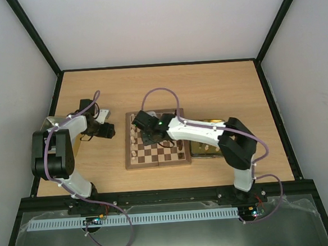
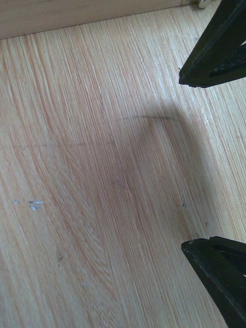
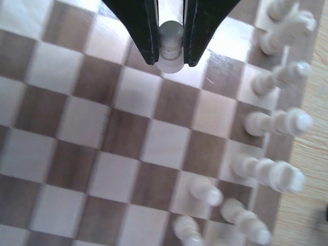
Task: Set up the chess pieces on the board
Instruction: Place the chess piece on the chessboard.
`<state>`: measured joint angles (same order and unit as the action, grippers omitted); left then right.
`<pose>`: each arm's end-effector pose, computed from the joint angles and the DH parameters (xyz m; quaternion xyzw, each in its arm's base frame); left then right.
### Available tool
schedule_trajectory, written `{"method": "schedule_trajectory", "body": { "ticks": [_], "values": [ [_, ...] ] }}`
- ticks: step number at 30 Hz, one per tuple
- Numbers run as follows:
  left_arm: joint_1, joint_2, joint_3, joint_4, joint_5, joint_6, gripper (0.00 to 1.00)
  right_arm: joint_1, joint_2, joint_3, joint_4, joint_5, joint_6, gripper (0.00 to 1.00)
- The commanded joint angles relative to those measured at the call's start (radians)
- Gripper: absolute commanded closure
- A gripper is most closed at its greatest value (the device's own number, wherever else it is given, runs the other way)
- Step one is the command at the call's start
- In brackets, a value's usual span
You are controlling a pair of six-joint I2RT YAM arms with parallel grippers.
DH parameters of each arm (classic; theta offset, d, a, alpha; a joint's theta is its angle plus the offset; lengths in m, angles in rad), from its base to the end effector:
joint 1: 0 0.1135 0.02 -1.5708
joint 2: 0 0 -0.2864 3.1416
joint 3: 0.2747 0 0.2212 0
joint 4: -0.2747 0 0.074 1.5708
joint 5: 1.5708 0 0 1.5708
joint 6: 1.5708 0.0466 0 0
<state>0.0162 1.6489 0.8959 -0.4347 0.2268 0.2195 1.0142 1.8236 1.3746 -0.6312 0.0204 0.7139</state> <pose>0.2835 -0.0059 0.1865 0.1204 0.9682 -0.0881 0.2009 0.1943 0.3105 0.2461 -0.1426 0.9595 0.1782 0.1652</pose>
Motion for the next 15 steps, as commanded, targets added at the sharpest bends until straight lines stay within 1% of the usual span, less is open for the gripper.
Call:
{"method": "schedule_trajectory", "body": {
  "ticks": [1, 10, 15],
  "values": [
    [-0.001, -0.018, -0.004, -0.009, -0.003, 0.0, 0.2, 0.008, 0.1, 0.138, 0.027, -0.009, -0.023, 0.94],
    [0.004, -0.022, -0.012, -0.003, -0.002, 0.003, 0.2, 0.008, 0.246, 0.283, 0.007, -0.016, -0.058, 0.94],
    [0.006, -0.024, -0.013, -0.001, 0.001, 0.004, 0.2, 0.002, 0.282, 0.307, 0.007, -0.004, -0.067, 0.94]
  ]
}}
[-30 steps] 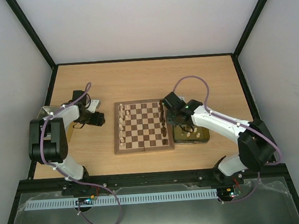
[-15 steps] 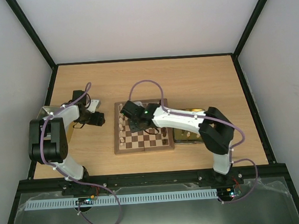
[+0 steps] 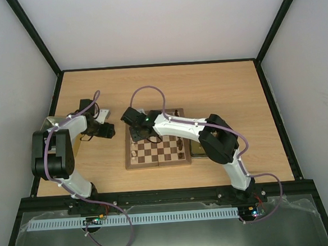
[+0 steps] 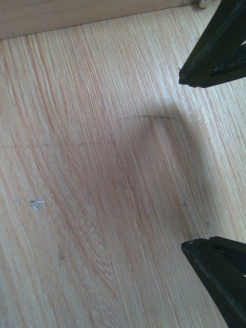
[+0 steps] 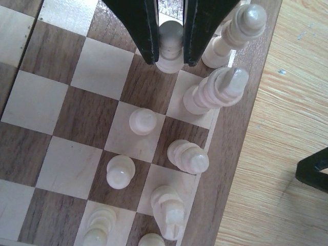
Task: Set up the chess pieces on the board
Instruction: Place the chess piece on the chessboard.
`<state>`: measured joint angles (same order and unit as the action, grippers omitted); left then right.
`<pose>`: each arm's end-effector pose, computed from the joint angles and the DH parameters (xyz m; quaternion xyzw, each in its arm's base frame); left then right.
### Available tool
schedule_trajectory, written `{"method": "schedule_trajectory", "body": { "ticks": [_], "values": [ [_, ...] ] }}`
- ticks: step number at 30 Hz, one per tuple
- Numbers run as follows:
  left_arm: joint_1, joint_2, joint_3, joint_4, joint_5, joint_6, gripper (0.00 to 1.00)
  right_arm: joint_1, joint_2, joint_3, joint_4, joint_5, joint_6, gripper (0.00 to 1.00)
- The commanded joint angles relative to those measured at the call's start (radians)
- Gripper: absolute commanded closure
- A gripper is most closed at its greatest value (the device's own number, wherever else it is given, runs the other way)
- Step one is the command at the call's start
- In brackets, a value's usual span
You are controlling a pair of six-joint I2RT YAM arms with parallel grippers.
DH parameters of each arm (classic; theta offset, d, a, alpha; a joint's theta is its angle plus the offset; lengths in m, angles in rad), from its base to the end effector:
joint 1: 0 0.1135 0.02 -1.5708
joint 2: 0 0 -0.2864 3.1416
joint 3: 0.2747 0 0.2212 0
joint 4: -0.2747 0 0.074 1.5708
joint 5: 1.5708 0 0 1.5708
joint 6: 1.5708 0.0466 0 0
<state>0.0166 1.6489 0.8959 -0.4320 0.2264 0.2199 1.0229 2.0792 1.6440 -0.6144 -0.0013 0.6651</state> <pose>0.2838 -0.0058 0.1866 0.1205 0.9679 -0.0876 0.2022 0.2280 0.3738 0.2237 -0.1721 0.9508 0.1930 0.1707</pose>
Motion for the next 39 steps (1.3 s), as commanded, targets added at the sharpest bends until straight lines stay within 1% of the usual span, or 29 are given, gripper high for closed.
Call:
{"method": "schedule_trajectory", "body": {
  "ticks": [1, 13, 17, 27, 39],
  "values": [
    [0.005, -0.024, -0.014, -0.004, 0.002, 0.003, 0.2, -0.009, 0.029, 0.039, -0.009, 0.019, -0.019, 0.94],
    [0.005, -0.022, -0.012, -0.003, 0.004, 0.004, 0.2, -0.027, 0.048, 0.049, -0.016, 0.024, -0.026, 0.93],
    [0.005, -0.019, -0.013, -0.002, 0.004, 0.004, 0.2, -0.027, 0.048, 0.043, -0.012, 0.016, -0.026, 0.88],
    [0.005, -0.02, -0.014, -0.002, 0.002, 0.003, 0.19, -0.027, 0.055, 0.039, -0.005, -0.012, -0.026, 0.88],
    [0.005, -0.02, -0.012, -0.004, 0.01, 0.002, 0.2, -0.029, 0.051, 0.042, -0.005, 0.0, -0.026, 0.77]
  ]
}}
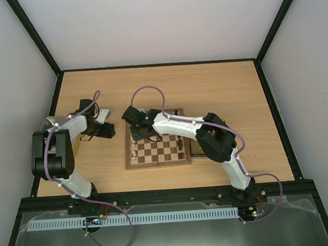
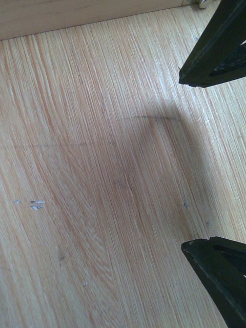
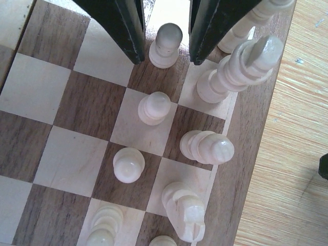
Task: Set up the chess pieces on the board
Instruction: Place the chess piece on the chessboard.
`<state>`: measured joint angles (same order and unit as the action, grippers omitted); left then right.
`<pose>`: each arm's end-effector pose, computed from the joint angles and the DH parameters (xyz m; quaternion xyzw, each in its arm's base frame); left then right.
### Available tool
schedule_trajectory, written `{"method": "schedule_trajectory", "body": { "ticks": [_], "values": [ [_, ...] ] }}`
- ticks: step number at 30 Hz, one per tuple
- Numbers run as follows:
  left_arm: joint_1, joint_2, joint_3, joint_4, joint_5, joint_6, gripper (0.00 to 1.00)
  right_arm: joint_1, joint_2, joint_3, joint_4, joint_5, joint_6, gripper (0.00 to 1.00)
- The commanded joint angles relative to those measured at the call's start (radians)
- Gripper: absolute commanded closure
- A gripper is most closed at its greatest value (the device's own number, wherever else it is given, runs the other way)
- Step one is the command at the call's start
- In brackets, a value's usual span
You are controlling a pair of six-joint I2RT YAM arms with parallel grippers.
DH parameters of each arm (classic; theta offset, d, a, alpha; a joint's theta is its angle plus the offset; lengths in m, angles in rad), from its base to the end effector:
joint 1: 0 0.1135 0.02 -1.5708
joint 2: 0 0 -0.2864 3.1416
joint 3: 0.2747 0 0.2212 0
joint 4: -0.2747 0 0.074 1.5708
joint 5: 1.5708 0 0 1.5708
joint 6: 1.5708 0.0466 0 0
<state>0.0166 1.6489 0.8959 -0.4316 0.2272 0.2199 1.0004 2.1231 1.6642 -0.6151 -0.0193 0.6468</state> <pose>0.2838 -0.0058 0.1866 0.1206 0.9678 -0.0880 0.2025 0.2396 0.3752 0.2108 -0.1728 0.9537 0.1867 0.1602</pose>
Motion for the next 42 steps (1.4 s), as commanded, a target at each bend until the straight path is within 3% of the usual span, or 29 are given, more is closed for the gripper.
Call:
{"method": "schedule_trajectory", "body": {
  "ticks": [1, 12, 21, 24, 26, 32, 42],
  "values": [
    [0.005, -0.021, -0.012, -0.005, 0.009, 0.002, 0.2, -0.006, 0.007, 0.026, -0.007, 0.018, -0.008, 0.76],
    [0.005, -0.018, -0.012, -0.004, 0.006, 0.004, 0.2, -0.033, -0.128, -0.014, -0.022, 0.055, 0.004, 0.77],
    [0.006, -0.022, -0.009, -0.008, 0.003, 0.001, 0.2, -0.084, -0.383, -0.252, -0.033, 0.118, 0.018, 0.77],
    [0.006, -0.024, -0.006, -0.01, 0.004, -0.001, 0.2, -0.092, -0.423, -0.338, 0.004, 0.039, -0.007, 0.78],
    [0.006, -0.024, -0.005, -0.01, 0.004, -0.001, 0.2, -0.082, -0.406, -0.337, 0.012, -0.04, -0.008, 0.81],
    [0.007, -0.027, -0.007, -0.013, -0.002, -0.002, 0.2, 0.022, -0.283, -0.231, -0.006, -0.04, -0.061, 0.83],
    [0.011, -0.025, -0.012, -0.009, -0.004, 0.001, 0.2, 0.024, -0.142, -0.167, 0.032, -0.089, -0.075, 0.84]
  ]
}}
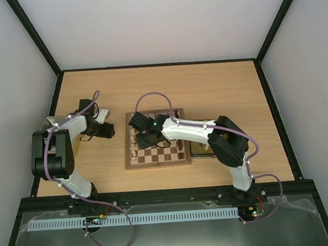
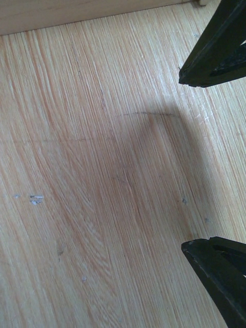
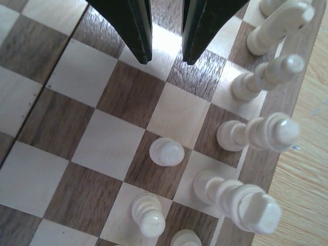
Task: Set up the chess pieces on the board
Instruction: Place the chess piece on the chessboard.
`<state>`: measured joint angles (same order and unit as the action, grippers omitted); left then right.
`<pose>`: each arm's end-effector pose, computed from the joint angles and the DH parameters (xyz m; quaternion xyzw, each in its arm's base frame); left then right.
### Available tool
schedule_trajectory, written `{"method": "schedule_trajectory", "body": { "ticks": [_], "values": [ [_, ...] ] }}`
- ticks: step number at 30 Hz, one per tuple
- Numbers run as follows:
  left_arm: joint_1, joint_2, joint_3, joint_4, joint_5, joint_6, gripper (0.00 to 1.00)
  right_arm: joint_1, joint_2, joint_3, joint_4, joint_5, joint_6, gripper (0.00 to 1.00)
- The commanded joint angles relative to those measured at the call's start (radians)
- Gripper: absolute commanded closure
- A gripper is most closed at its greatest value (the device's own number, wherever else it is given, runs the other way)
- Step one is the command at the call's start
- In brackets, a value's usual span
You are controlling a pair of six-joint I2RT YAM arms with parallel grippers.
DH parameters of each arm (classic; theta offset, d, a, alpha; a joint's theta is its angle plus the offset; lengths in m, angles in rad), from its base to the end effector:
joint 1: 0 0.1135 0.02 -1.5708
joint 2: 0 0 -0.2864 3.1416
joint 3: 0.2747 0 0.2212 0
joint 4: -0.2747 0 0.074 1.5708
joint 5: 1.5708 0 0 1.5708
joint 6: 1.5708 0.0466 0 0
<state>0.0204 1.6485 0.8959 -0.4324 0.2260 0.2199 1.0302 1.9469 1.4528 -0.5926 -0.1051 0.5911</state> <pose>0.2837 -0.0047 0.1867 0.1186 0.9682 -0.0870 0.2024 0.2002 0.3430 0.2252 -0.2234 0.9435 0.2086 0.1280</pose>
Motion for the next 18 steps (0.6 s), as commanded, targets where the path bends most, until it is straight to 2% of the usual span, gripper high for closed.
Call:
{"method": "schedule_trajectory", "body": {
  "ticks": [1, 18],
  "values": [
    [0.008, -0.022, -0.011, -0.007, -0.002, 0.001, 0.2, -0.007, 0.045, 0.052, 0.012, -0.001, -0.02, 0.84],
    [0.009, -0.016, -0.011, -0.002, 0.004, 0.004, 0.2, -0.056, 0.168, 0.166, 0.005, -0.001, -0.021, 0.87]
  ]
}}
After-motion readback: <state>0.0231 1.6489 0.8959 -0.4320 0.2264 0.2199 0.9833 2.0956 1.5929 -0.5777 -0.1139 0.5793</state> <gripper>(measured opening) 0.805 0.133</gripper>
